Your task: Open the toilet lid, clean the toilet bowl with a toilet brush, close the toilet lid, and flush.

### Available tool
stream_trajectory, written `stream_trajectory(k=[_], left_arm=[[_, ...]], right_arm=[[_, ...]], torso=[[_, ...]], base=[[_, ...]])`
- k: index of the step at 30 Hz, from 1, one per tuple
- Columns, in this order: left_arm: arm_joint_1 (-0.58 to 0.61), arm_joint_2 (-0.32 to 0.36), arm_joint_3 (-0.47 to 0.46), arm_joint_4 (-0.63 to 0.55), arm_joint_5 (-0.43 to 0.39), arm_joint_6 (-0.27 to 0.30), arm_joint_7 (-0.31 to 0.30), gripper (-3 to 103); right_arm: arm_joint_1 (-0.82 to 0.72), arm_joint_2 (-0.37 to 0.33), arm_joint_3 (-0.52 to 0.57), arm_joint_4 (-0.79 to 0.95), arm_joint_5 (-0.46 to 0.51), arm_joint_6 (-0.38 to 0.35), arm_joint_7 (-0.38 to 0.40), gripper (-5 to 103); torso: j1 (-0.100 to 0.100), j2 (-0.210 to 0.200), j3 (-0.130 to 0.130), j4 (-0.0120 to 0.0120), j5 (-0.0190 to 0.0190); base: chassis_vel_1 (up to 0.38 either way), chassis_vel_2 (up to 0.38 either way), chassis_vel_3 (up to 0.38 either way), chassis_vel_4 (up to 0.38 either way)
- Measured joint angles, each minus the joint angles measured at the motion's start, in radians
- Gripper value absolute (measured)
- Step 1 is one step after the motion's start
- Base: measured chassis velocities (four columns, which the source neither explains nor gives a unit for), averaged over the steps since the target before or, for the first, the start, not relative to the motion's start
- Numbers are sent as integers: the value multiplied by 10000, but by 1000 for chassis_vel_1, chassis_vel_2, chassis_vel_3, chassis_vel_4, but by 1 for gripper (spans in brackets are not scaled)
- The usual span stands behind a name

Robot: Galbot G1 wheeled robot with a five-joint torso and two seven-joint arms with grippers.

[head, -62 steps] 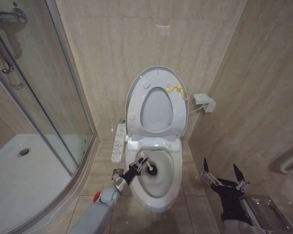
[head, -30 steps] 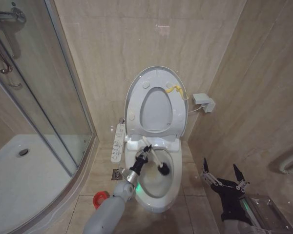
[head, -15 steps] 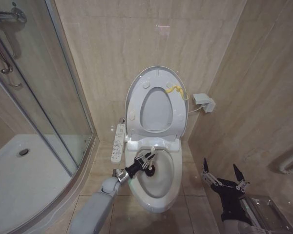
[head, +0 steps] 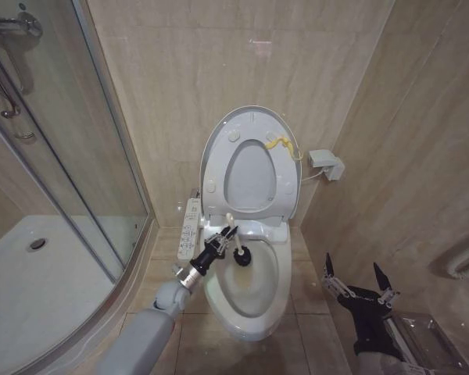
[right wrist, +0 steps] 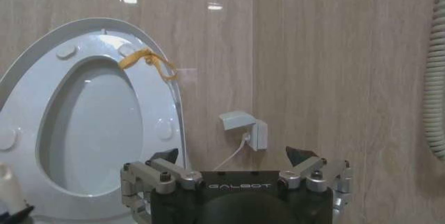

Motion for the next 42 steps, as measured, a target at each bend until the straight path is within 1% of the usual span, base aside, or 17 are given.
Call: stream_trajectory(k=[6, 10, 11, 14, 18, 21, 22, 23, 26, 27, 30, 31, 34, 35, 38, 39, 42], left_arm=[[475, 805, -64, -1023, -675, 223, -20, 15], [1122, 2040, -265, -2467, -1621, 640, 470, 15], [1122, 2040, -265, -2467, -1621, 640, 470, 15], [2157, 2912, -838, -3892, -2061, 998, 745, 15], [3137, 3336, -1401, -4948, -2068, 1050, 764, 15], [4466, 3563, -2615, -6070, -1684, 1051, 678, 15], [5009, 3533, -3286, -6461, -1412, 1057, 719, 15], [5009, 3533, -3286, -6461, -1412, 1057, 719, 15], [6789, 3201, -5028, -7338, -625, 1073, 892, 15], [6789, 3201, -5028, -7338, -625, 1073, 892, 15], [8864, 2341, -6543, -8283, -7, 1046, 540, 15], [8864, 2341, -6543, -8283, -7, 1046, 540, 15], [9975, 1158, -7183, -8825, 768, 906, -80, 15], [9975, 1158, -7183, -8825, 768, 906, -80, 15], [10298, 318, -7548, -8327, 1386, 556, -636, 15], [10298, 318, -7548, -8327, 1386, 556, -636, 15], [10133, 100, -7581, -7391, 1655, 406, -1320, 15]], right_arm=[[0, 0, 0, 0, 0, 0, 0, 100], [0, 1, 0, 0, 0, 0, 0, 100], [0, 1, 0, 0, 0, 0, 0, 100], [0, 0, 0, 0, 0, 0, 0, 100], [0, 1, 0, 0, 0, 0, 0, 100], [0, 0, 0, 0, 0, 0, 0, 100], [0, 0, 0, 0, 0, 0, -1, 100], [0, 0, 0, 0, 0, 0, -1, 100], [0, 0, 0, 0, 0, 0, 1, 100], [0, 0, 0, 0, 0, 0, 1, 100], [0, 0, 0, 0, 0, 0, 0, 100], [0, 0, 0, 0, 0, 0, 0, 100], [0, 0, 0, 0, 0, 0, 0, 100], [0, 0, 0, 0, 0, 0, 0, 100], [0, 0, 0, 0, 0, 0, 0, 100], [0, 0, 0, 0, 0, 0, 0, 100], [0, 0, 0, 0, 0, 0, 0, 100]], torso=[[0, 0, 0, -3, -3], [0, 0, 0, -2, -1], [0, 0, 0, -2, -1], [-1, 0, -1, -1, -2], [-1, 1, -1, 2, -1], [-1, 1, -1, -4, -3], [-1, 1, -1, -3, 0], [-1, 1, -1, -3, 0], [-1, 1, -1, -3, -1], [-1, 1, -1, -3, -1], [-2, 1, -2, 2, 0], [-2, 1, -2, 2, 0], [-3, 1, -3, 0, 3], [-3, 1, -3, 0, 3], [-2, 1, -1, -1, 2], [-2, 1, -1, -1, 2], [-2, 0, 0, -2, 2]], base=[[0, 0, 0, 0], [0, 0, 0, 0], [0, 0, 0, 0], [0, 0, 0, 0], [0, 0, 0, 0], [0, 0, 0, 0], [0, 0, 0, 0], [0, 0, 0, 0], [0, 0, 0, 0], [0, 0, 0, 0], [0, 0, 0, 0], [0, 0, 0, 0], [0, 0, 0, 0], [0, 0, 0, 0], [0, 0, 0, 0], [0, 0, 0, 0], [0, 0, 0, 0]])
